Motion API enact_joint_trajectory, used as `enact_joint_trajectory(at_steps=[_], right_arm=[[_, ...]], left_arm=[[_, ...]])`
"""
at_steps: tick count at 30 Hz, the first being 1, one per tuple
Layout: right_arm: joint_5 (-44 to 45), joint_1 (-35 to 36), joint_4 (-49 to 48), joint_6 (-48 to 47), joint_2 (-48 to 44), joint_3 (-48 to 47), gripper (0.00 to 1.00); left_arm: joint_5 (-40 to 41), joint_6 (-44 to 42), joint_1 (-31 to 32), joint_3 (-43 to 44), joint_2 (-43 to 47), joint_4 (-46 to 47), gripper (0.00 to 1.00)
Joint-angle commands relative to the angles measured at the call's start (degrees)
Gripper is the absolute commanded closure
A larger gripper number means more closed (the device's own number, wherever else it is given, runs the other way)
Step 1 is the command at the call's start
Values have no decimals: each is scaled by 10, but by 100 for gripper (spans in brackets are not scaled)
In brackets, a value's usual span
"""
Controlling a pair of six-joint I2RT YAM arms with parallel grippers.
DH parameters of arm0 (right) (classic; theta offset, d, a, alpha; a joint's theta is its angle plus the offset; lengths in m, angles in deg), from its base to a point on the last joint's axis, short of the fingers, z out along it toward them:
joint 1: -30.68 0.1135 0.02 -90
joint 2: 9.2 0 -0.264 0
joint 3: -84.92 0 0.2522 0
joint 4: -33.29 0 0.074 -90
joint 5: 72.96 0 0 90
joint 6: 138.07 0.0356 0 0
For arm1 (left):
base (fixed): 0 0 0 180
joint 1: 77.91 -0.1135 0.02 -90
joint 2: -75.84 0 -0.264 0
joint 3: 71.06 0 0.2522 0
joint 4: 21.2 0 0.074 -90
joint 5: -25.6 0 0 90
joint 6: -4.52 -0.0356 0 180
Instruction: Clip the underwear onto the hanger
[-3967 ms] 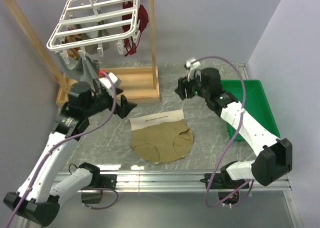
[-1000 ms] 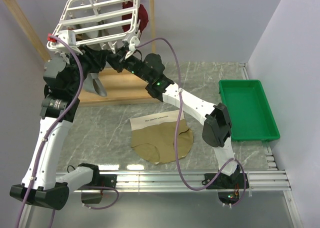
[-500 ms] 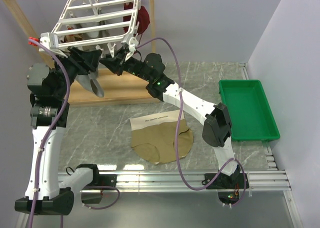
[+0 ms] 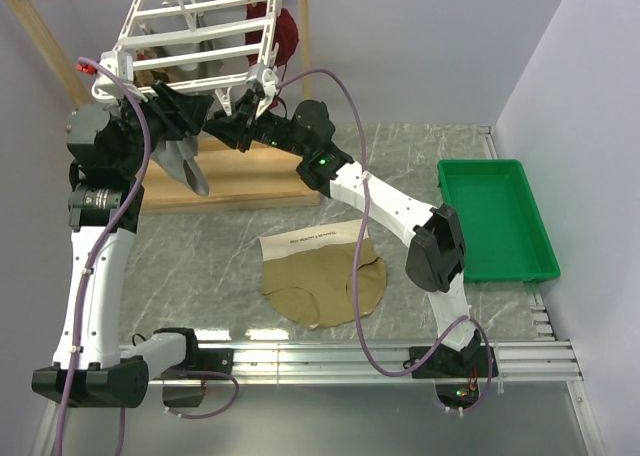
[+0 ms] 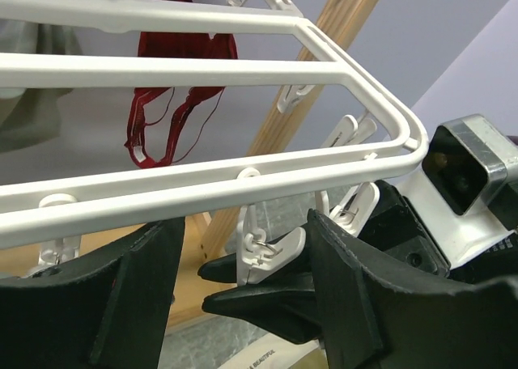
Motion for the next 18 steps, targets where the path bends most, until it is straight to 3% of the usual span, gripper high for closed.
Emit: enact_joint_trajectory(at_steps=[1,12,17,18], right_arm=[[-32,2,3,12,-25,-27,100],[-52,3,14,13,-21,-35,100],[-60,2,18,12,-23,-33,100],[-61,3,19,9,-24,-30,100]], left_arm=[[-1,-18,-2,24,12,-3,33],[-41,-16,-1,21,-6,20,39],[-40,-1,-2,21,-9,32,55],[-35,0,-1,18,-9,38,63]])
